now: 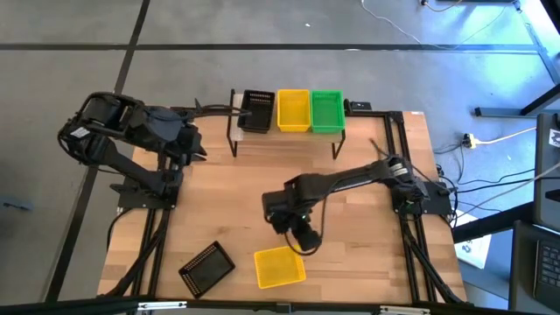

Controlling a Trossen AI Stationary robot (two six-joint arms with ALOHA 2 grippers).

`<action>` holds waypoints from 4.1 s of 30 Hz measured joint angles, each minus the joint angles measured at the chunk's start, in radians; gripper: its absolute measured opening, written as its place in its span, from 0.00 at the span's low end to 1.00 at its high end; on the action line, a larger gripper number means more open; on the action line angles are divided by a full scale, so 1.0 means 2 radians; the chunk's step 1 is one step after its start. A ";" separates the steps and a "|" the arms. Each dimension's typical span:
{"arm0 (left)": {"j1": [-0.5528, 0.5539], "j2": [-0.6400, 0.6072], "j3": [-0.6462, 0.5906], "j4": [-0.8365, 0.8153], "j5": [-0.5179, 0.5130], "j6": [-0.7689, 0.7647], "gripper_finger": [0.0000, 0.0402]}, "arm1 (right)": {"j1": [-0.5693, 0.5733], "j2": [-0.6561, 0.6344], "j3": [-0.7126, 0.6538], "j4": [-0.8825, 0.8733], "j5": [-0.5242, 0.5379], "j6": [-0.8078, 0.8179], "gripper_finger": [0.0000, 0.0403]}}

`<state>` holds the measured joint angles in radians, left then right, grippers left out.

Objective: Stack baskets on shelf by color
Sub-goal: Stack the yellow bin on top of the other yellow bins on the shelf

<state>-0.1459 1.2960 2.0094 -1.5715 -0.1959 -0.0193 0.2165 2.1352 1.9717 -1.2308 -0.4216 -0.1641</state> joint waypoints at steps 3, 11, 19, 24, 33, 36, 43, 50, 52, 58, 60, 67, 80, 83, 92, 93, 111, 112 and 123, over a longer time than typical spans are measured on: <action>0.000 -0.008 0.000 0.000 0.000 -0.001 0.12 | 0.000 0.027 0.000 0.022 -0.036 -0.007 0.29; 0.000 -0.019 0.000 0.000 -0.002 -0.003 0.12 | -0.001 0.045 0.000 0.057 -0.043 -0.027 0.29; 0.000 -0.018 0.000 0.000 -0.006 -0.003 0.12 | -0.001 0.052 -0.040 0.157 -0.070 -0.027 0.29; 0.000 -0.018 0.000 0.000 -0.008 -0.003 0.12 | 0.002 0.052 -0.065 0.202 -0.076 -0.027 0.29; 0.001 -0.018 0.000 0.000 -0.016 -0.002 0.12 | 0.002 0.052 -0.101 0.221 -0.057 -0.026 0.29; 0.001 -0.018 0.000 0.000 -0.016 -0.002 0.12 | 0.003 0.052 -0.121 0.246 -0.057 -0.024 0.29; 0.001 -0.018 0.000 0.000 -0.020 -0.002 0.12 | 0.003 0.052 -0.140 0.280 -0.056 0.008 0.22; 0.001 -0.018 0.000 0.000 -0.040 -0.002 0.12 | -0.001 0.052 -0.125 0.240 -0.077 0.046 0.02; 0.001 -0.018 0.000 0.000 -0.040 -0.002 0.12 | -0.007 0.051 -0.108 0.202 -0.078 0.035 0.01; 0.001 -0.018 0.000 0.000 -0.040 -0.002 0.12 | -0.029 0.051 -0.009 0.090 -0.048 0.008 0.01; 0.001 -0.018 0.000 0.000 -0.040 0.001 0.12 | -0.034 0.051 0.033 0.056 -0.025 -0.010 0.00; 0.001 -0.024 0.000 0.000 -0.040 0.002 0.12 | -0.056 0.051 0.169 -0.047 0.036 -0.079 0.00; 0.001 -0.030 0.000 0.001 -0.094 -0.005 0.12 | -0.110 0.000 0.189 -0.092 0.162 0.027 0.00; 0.001 -0.027 0.000 0.005 -0.126 -0.015 0.12 | -0.123 -0.016 0.192 -0.101 0.192 0.044 0.00; 0.005 -0.010 0.000 0.059 -0.256 -0.046 0.12 | -0.168 -0.070 0.192 -0.058 0.294 0.135 0.00; 0.009 -0.007 0.000 0.063 -0.269 -0.045 0.12 | -0.172 -0.072 0.192 -0.044 0.303 0.150 0.00; 0.093 0.013 0.000 0.118 -0.311 0.152 0.12 | -0.261 -0.100 0.190 0.002 0.398 0.585 0.00; 0.095 0.013 0.000 0.118 -0.311 0.158 0.12 | -0.265 -0.100 0.189 -0.009 0.394 0.596 0.00; 0.116 0.013 0.000 0.117 -0.231 0.185 0.12 | -0.291 -0.097 0.188 -0.096 0.407 0.642 0.00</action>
<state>0.0858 1.3224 2.0090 -1.3365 -0.6588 0.3516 -0.3646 1.9411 2.3486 -1.4227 0.3916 1.1193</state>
